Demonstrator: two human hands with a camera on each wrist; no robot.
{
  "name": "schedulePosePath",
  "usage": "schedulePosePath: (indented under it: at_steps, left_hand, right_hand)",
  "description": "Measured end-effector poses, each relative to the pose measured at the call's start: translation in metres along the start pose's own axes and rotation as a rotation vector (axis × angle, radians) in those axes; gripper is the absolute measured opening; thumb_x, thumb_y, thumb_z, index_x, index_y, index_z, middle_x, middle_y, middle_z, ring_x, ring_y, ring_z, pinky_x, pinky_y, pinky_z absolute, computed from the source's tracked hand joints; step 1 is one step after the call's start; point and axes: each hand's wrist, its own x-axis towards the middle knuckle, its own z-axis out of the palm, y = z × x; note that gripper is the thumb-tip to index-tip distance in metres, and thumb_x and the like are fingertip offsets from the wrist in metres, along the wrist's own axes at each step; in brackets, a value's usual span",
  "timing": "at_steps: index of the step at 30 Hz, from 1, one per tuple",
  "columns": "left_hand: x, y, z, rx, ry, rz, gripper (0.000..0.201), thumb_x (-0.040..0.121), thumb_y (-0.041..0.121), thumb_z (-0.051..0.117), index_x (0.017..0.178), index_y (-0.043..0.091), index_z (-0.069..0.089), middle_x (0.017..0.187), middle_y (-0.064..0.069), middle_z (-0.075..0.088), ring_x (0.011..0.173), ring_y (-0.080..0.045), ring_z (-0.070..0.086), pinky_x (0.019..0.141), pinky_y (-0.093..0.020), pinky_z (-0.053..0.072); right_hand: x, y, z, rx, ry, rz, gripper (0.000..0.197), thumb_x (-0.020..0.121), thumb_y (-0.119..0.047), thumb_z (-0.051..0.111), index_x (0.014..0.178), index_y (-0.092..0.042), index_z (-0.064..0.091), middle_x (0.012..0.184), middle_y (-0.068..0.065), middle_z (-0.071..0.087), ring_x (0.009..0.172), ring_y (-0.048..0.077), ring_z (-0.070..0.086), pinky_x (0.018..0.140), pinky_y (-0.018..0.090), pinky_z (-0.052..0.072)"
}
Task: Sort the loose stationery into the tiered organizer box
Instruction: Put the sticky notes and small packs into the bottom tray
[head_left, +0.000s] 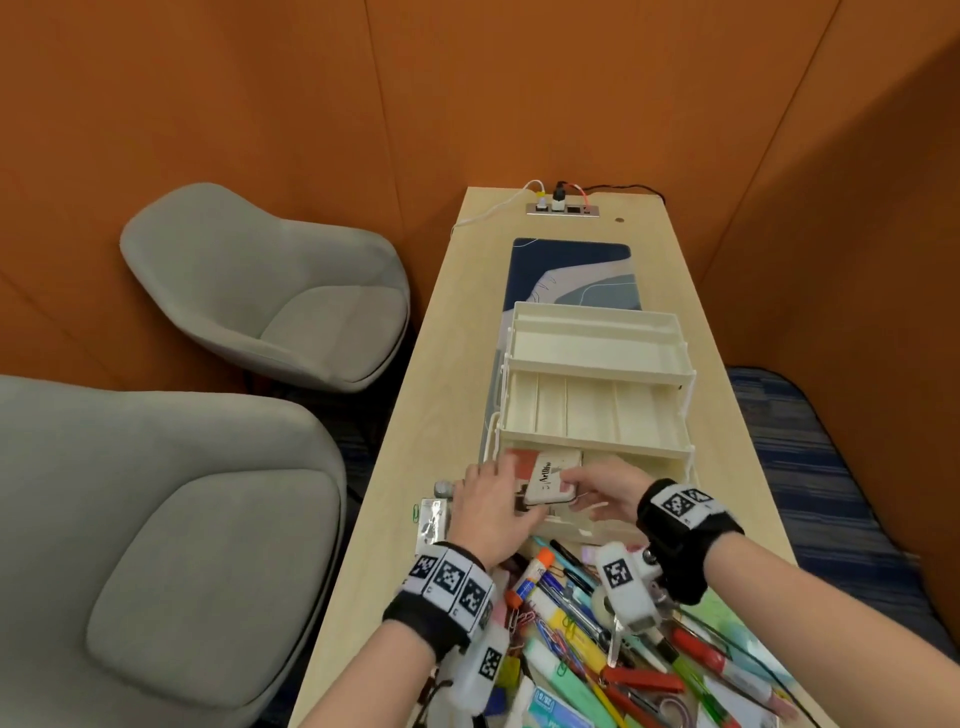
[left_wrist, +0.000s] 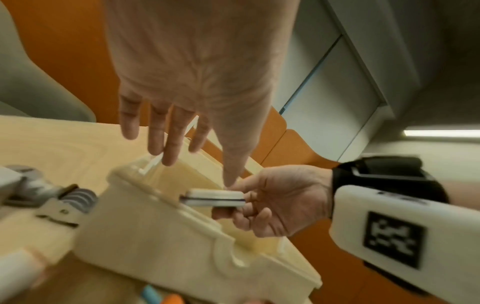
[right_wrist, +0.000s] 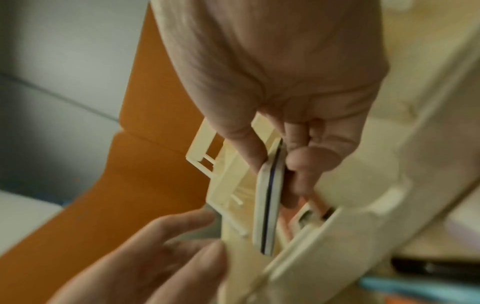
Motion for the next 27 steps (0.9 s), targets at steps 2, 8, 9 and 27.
schedulePosePath:
  at_steps: [2, 8, 9, 27]
  left_hand:
    - [0.001, -0.01, -0.002, 0.165, -0.002, 0.076, 0.039, 0.095, 0.037, 0.044, 0.131, 0.02, 0.044, 0.13, -0.001, 0.05, 0.119, -0.02, 0.043, 0.102, -0.039, 0.034]
    - [0.019, -0.013, 0.004, 0.308, -0.17, 0.255, 0.029, 0.099, 0.026, 0.034, 0.109, 0.014, 0.058, 0.11, -0.005, 0.06, 0.102, -0.022, 0.054, 0.099, -0.038, 0.034]
    - [0.023, -0.011, 0.004, 0.314, -0.186, 0.268, 0.03, 0.099, 0.026, 0.033, 0.104, 0.012, 0.059, 0.104, -0.006, 0.061, 0.097, -0.023, 0.055, 0.1, -0.039, 0.035]
    - [0.051, -0.006, 0.028, 0.336, -0.545, 0.184, 0.077, 0.092, 0.065, 0.005, 0.135, 0.022, 0.053, 0.15, -0.009, 0.029, 0.132, -0.03, 0.032, 0.111, -0.047, 0.027]
  right_hand:
    - [0.015, -0.006, -0.003, -0.12, 0.03, 0.047, 0.009, 0.089, -0.015, 0.059, 0.084, -0.009, 0.063, 0.081, 0.005, 0.067, 0.059, 0.011, 0.057, 0.044, 0.019, 0.04]
    - [0.05, -0.011, 0.012, -0.234, -0.019, 0.064, 0.01, 0.088, -0.009, 0.061, 0.096, -0.003, 0.061, 0.08, 0.009, 0.064, 0.066, 0.018, 0.062, 0.071, 0.033, 0.058]
    - [0.052, -0.009, 0.013, -0.241, -0.002, 0.049, 0.015, 0.089, -0.009, 0.059, 0.102, -0.001, 0.061, 0.08, 0.009, 0.062, 0.072, 0.02, 0.062, 0.079, 0.036, 0.058]
    - [0.06, -0.016, 0.02, 0.2, -0.058, 0.159, 0.026, 0.09, -0.003, 0.038, 0.103, -0.006, 0.061, 0.103, 0.012, 0.06, 0.093, 0.029, 0.059, 0.085, 0.046, 0.047]
